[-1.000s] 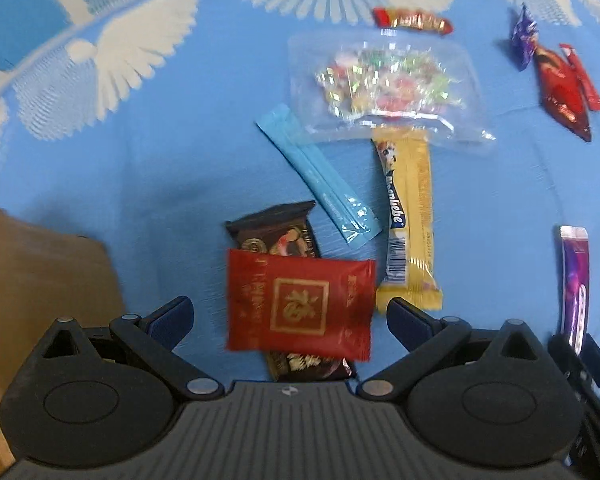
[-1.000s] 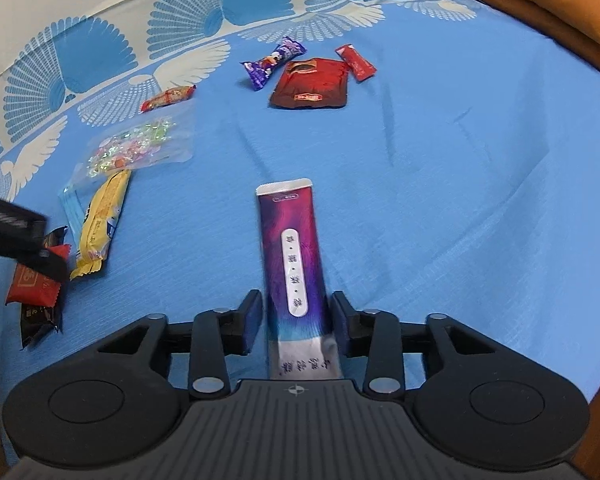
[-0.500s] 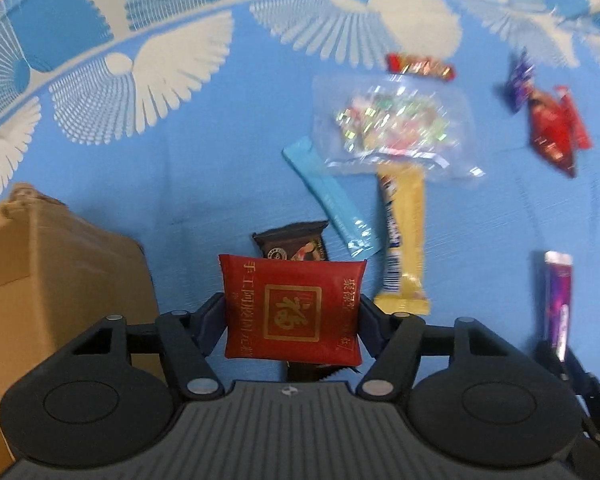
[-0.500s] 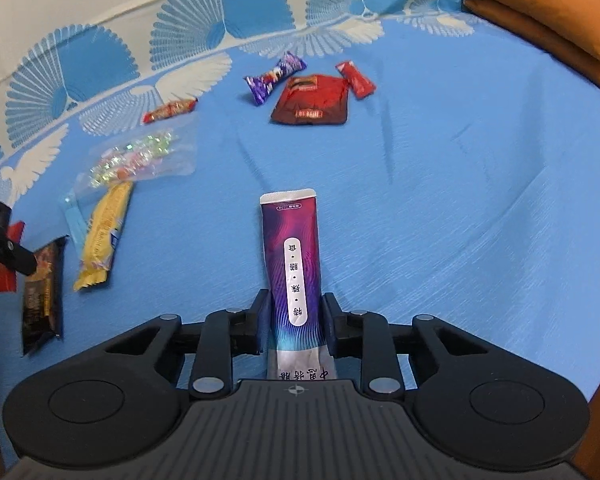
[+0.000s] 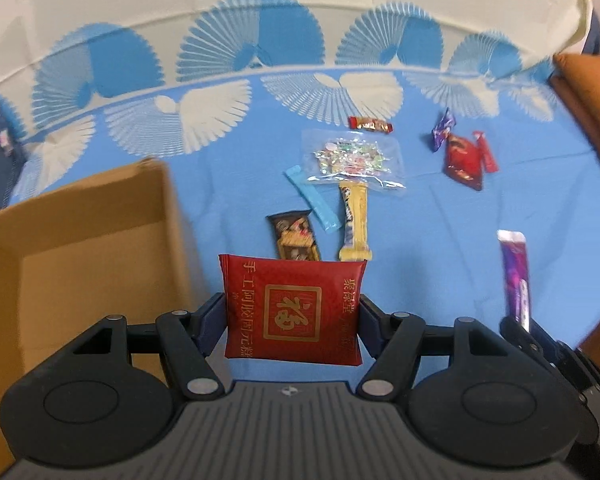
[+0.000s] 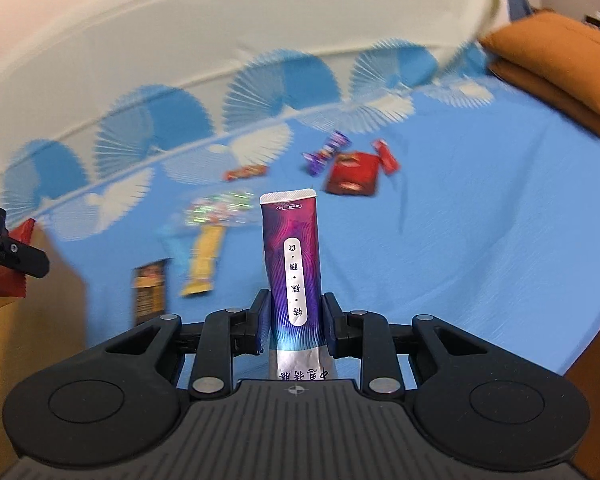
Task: Organize snacks
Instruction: 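Carry both snacks over the box and release them inside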
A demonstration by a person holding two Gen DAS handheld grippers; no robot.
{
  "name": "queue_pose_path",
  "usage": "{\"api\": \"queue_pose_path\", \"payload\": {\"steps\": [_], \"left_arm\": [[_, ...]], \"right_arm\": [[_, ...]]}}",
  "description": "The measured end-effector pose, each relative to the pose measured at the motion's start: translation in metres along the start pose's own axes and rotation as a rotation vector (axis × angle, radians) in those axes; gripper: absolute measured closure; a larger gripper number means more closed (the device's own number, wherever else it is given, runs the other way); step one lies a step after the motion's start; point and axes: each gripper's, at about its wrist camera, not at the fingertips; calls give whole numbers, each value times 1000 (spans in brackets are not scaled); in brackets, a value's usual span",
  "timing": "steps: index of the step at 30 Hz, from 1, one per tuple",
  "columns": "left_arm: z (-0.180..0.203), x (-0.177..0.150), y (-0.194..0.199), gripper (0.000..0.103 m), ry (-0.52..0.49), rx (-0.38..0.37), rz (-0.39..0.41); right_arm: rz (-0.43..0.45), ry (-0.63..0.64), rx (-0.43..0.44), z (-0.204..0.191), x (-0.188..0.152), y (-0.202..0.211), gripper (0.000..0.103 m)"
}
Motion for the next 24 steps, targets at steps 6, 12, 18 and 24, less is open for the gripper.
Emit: {"api": "queue_pose_path", "payload": {"steps": [6,12,18,24], "left_arm": [[-38,-53,78,31,17,111,42],[-90,-116,131,31,85,168,76],[-128,-177,159,31,148,199,91],[-144,-216,175,31,183,174,119]], "right_arm": [[10,75,159,-42,-8,68,74],[-59,169,345,-95,-27,124,74],[-95,293,416,-140,-49,162,74],[-99,369,422,-167,-61,185,74]]}}
Point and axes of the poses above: each gripper's, at about its wrist camera, not at the fingertips, and y roughly against the way its jaws point, z to its right, x to its top, and after that the axes turned 4 degrees about z, right-handed
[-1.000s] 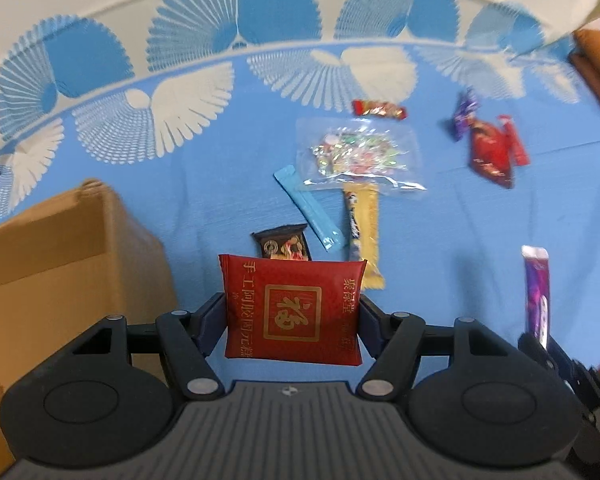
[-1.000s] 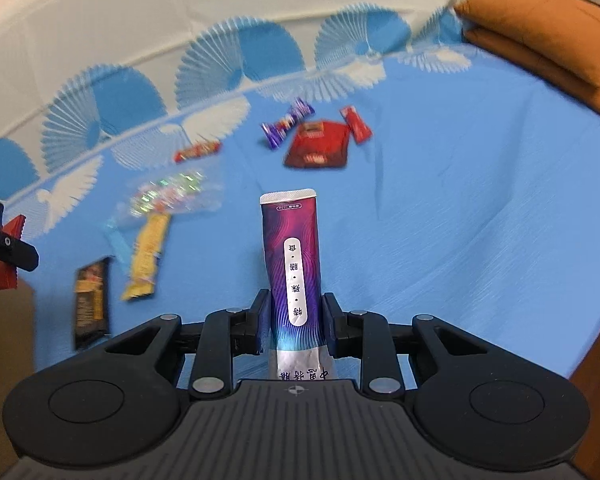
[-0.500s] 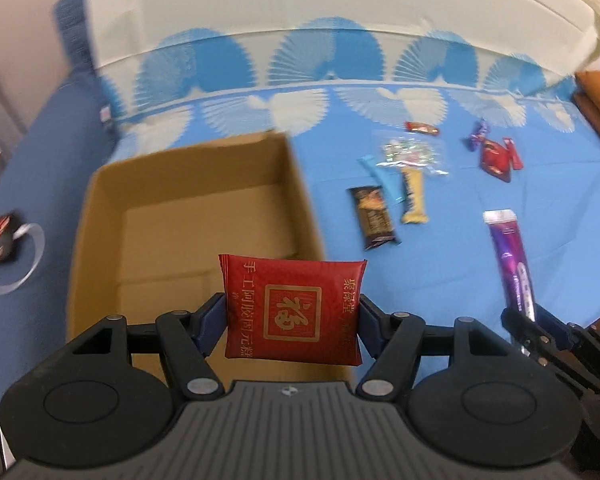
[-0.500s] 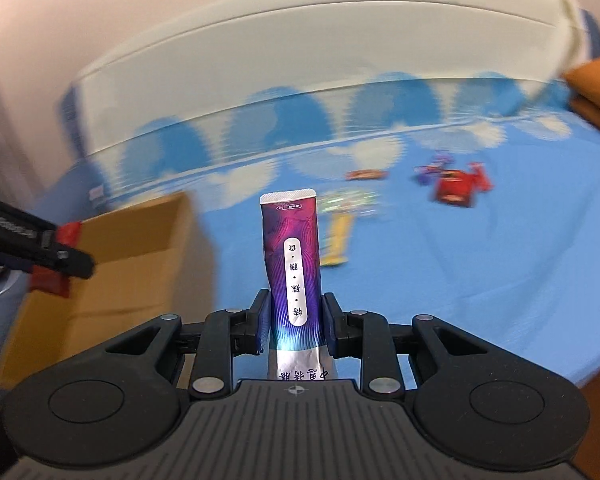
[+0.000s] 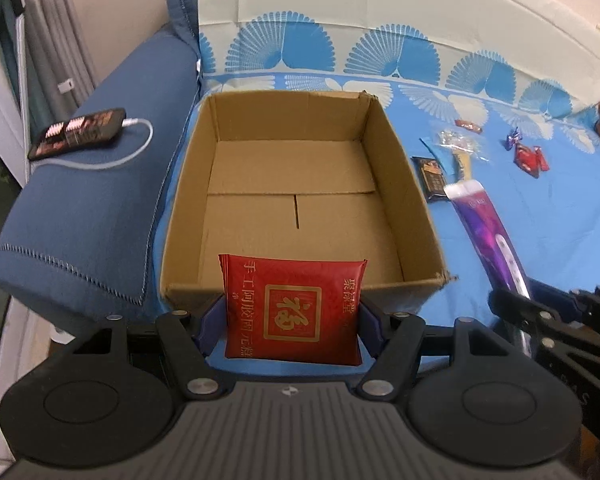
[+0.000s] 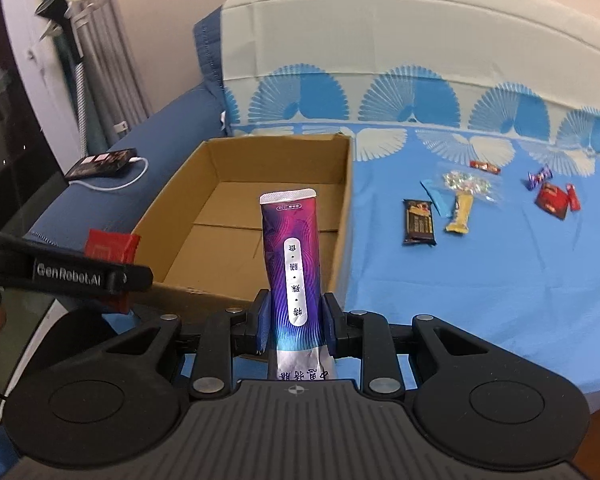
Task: Organize snacks
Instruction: 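Carry both snacks over the box and release them inside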
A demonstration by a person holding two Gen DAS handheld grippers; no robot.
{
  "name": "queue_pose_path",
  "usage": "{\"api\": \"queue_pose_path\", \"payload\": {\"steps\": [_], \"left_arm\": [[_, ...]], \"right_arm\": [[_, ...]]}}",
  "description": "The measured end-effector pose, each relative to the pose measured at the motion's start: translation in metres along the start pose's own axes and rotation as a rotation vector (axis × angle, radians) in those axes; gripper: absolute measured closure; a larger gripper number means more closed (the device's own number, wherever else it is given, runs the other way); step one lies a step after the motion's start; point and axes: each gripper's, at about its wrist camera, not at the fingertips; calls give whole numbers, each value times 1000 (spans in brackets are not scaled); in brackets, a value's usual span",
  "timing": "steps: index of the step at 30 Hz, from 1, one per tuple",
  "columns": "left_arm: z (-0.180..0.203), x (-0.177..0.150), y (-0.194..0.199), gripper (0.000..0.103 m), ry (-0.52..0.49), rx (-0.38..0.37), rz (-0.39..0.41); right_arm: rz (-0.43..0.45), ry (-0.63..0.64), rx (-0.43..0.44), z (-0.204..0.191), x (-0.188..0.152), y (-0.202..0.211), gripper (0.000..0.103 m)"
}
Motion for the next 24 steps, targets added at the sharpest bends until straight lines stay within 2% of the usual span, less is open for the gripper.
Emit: {"api": "queue_pose_path", "payload": {"steps": [12,24], "left_arm": [[-24,-17,13,31,72,-36,38],[-22,-18,12,31,72,-40,36]], "right_arm": [[7,87,-22,-37,-6,15,74],[-4,102,-24,-38,-5,12,74]]}}
Point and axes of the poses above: each gripper's, at about its wrist camera, not at the fingertips, and y roughly against the way its jaws point, z to its right, x to its top, and after that the axes turned 4 degrees about z, right-handed
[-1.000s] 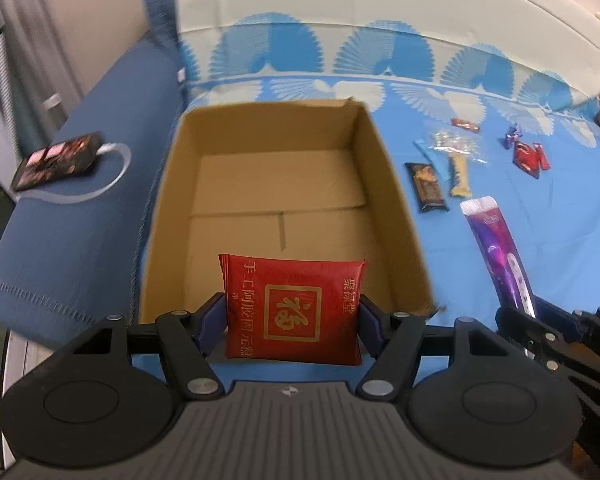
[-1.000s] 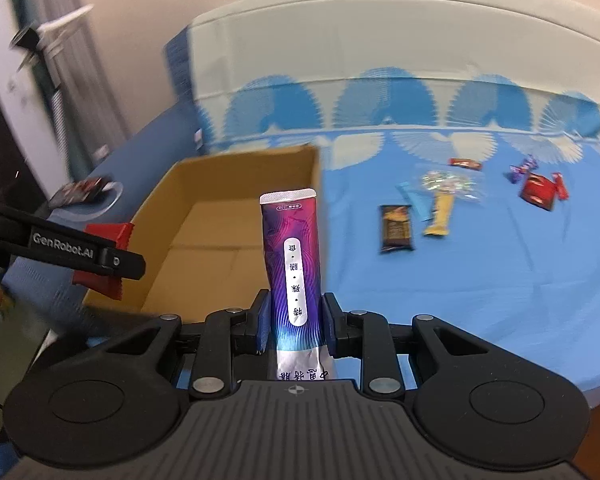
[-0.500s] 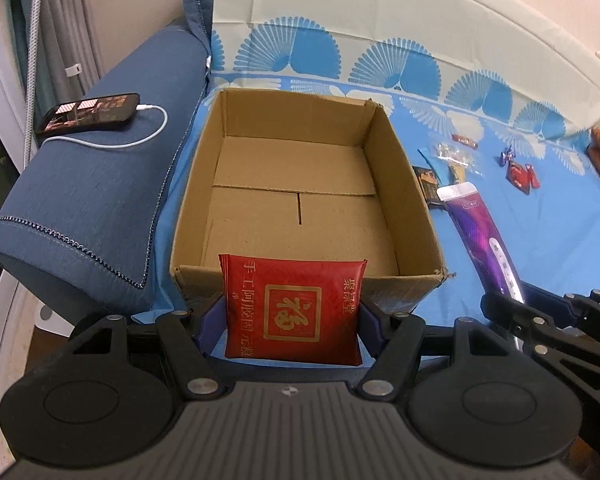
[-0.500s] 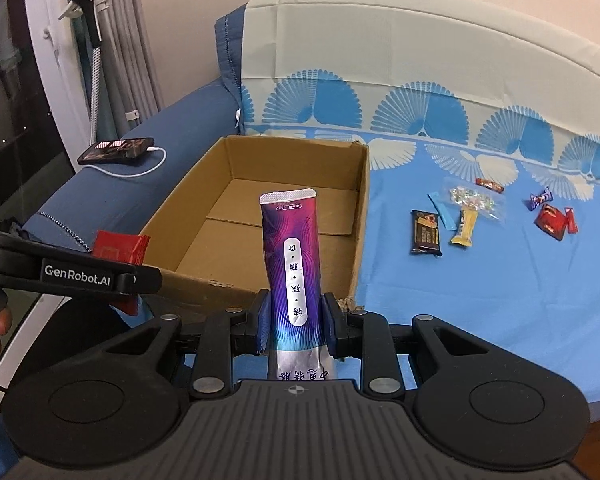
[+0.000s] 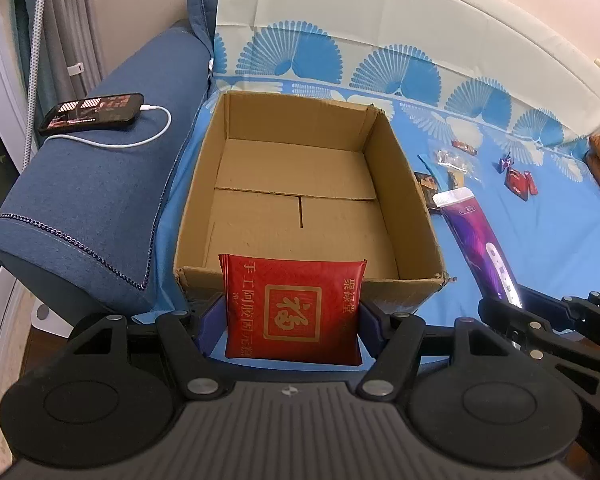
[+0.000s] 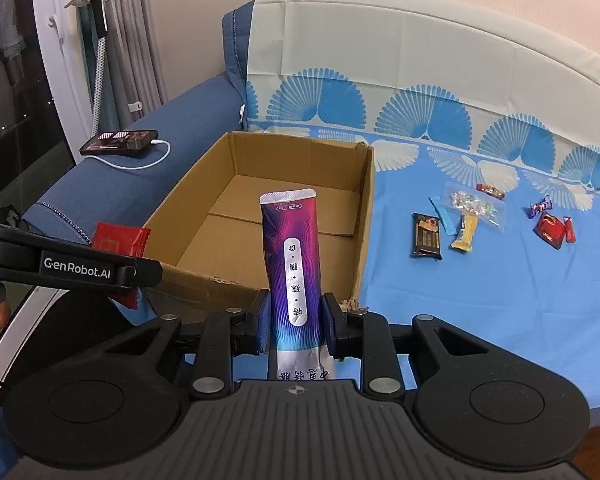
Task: Organize snacks
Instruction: 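Carry both snacks over the box and release them inside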
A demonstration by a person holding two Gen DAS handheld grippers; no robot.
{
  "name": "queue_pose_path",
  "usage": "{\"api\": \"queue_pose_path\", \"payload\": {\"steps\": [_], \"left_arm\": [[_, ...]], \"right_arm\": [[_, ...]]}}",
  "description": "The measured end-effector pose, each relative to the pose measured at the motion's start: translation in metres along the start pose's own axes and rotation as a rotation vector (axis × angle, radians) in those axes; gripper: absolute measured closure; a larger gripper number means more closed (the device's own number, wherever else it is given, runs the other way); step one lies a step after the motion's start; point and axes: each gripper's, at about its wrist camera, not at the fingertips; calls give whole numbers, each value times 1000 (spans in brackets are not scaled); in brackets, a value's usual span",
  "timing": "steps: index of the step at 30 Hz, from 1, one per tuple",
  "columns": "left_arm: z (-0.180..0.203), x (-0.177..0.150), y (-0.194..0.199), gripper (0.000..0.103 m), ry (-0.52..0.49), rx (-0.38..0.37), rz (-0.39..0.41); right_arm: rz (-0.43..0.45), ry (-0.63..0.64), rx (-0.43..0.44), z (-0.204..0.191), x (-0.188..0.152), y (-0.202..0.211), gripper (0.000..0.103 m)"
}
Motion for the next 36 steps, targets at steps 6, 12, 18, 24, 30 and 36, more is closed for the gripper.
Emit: {"api": "queue_pose_path", "payload": {"steps": [6,12,18,24,30,36], "left_arm": [[2,2,-3,31,-7,7,-9],[2,3,-7,31,-11,16,-15],[-2,9,-10,31,8,36,-14],[-5,17,-17,31,16,44,-16],[-4,18,-18,31,16,44,-18],[-7,26,-28,31,14,49,-23]], "right_arm": [[-6,-9,3,2,1,-3,74],[-11,-19,6,3,1,-6,74],[-16,-22,9,6,1,-9,74],[-27,-24,5,8,1,-14,74],[-38,-16,3,6,3,-21,74],[-36,-25,-6,10,7,-26,74]]}}
Point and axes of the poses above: each gripper's, at about its wrist camera, not at the fingertips, and y roughly against the way its jaws point, z to its right, x to its top, and after that the axes turned 4 degrees about z, right-handed
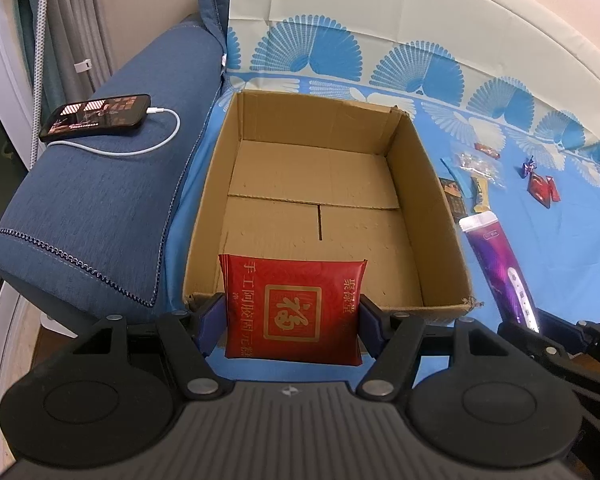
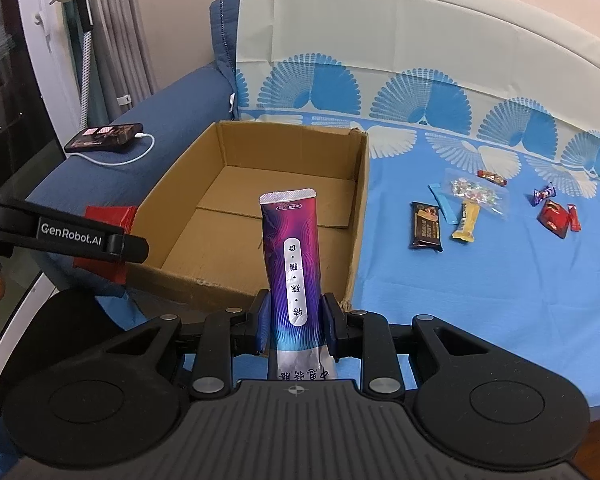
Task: Organize snacks
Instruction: 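Carry both snacks over the box and release them inside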
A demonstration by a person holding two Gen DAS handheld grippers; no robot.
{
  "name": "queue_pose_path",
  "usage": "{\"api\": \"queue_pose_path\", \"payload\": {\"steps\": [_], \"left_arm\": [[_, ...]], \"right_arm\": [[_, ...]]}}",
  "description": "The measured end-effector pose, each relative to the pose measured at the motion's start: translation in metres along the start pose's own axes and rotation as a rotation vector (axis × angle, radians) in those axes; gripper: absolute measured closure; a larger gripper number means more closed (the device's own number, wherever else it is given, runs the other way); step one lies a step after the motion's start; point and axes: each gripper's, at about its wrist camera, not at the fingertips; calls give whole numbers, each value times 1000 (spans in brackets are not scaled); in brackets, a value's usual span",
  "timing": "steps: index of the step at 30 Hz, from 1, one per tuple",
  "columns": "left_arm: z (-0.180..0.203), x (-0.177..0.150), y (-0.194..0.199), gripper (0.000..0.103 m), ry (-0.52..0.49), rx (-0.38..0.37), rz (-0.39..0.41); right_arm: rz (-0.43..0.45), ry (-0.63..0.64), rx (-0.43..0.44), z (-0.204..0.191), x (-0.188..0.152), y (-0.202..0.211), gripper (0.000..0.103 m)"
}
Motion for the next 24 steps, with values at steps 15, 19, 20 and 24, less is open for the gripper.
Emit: {"api": "queue_pose_path", "payload": {"steps": [15,19,20,24], "left_arm": [[-3,24,-34,31,4,8,-22],[-1,40,-51,31,7,15,-22],[0,45,-56,31,8,15,-23],[4,63,-74,30,0,25,-11]], "right_arm": [[-21,-12,8,-1,21,-36,74],[-36,-16,12,-1,29,-57,74],[-38,-17,13,0,31,-62,74],[-41,-36,13,3,44,-87,74]]}}
Point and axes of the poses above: each gripper's, at about its wrist camera, not at the fingertips, and y roughly against the way its jaws point, z to its right, x to its top, and after that the axes turned 4 degrees about z, right-handed
